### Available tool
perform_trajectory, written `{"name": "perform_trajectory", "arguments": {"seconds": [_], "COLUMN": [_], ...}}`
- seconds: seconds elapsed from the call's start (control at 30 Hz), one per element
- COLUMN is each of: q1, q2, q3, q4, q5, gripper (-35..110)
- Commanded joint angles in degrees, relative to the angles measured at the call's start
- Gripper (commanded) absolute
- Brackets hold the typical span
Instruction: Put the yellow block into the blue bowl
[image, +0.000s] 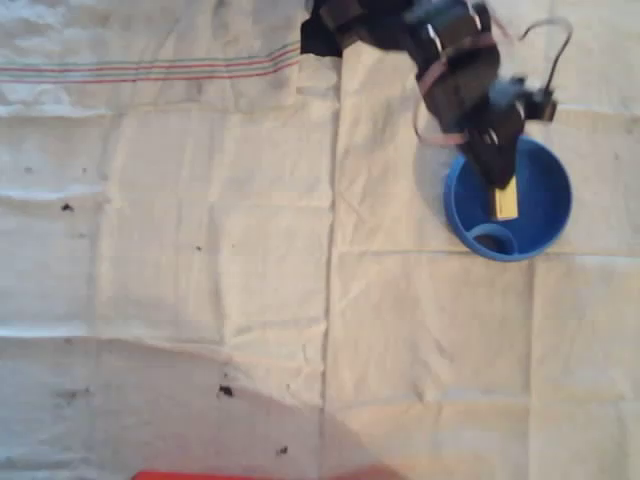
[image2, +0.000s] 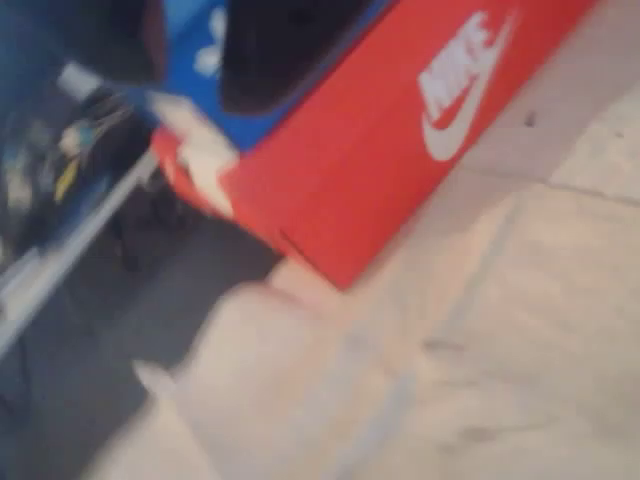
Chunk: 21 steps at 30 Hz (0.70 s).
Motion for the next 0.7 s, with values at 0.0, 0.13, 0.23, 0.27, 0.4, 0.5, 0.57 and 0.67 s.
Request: {"name": "perform_trajectory", "arguments": {"seconds": [0.0, 0.13, 0.23, 0.27, 0.4, 0.5, 0.57, 0.67], "q1": [0.00, 0.09, 0.09, 0.09, 0.09, 0.09, 0.09, 0.09], "q2": [9.32, 18.37, 27.77, 30.94, 44.38, 53.70, 59.06, 66.97], "q3": [1.23, 13.97, 28.30, 33.31, 53.79, 69.96, 81.56, 98.00], "q4": [0.18, 0.09, -0.35, -0.44, -6.86, -18.02, -24.96, -34.72], "q5": [1.58, 1.67, 1.23, 1.14, 3.16, 3.96, 4.13, 3.96], "gripper": [0, 0, 0, 0, 0, 0, 0, 0]}}
